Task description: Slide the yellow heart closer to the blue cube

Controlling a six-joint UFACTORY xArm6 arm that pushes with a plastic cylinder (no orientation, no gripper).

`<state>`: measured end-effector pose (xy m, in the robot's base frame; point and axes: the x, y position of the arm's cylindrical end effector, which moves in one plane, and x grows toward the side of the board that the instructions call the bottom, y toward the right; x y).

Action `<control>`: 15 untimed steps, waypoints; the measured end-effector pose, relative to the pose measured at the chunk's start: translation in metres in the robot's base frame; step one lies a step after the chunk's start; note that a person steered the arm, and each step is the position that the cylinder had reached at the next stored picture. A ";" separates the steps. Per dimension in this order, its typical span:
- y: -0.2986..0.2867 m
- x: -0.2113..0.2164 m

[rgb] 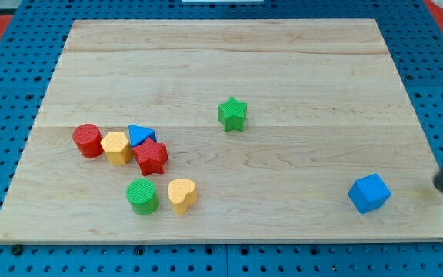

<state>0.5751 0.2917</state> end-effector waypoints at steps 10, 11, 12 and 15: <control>-0.374 -0.032; -0.301 -0.032; -0.324 -0.032; -0.320 -0.072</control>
<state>0.5029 -0.0287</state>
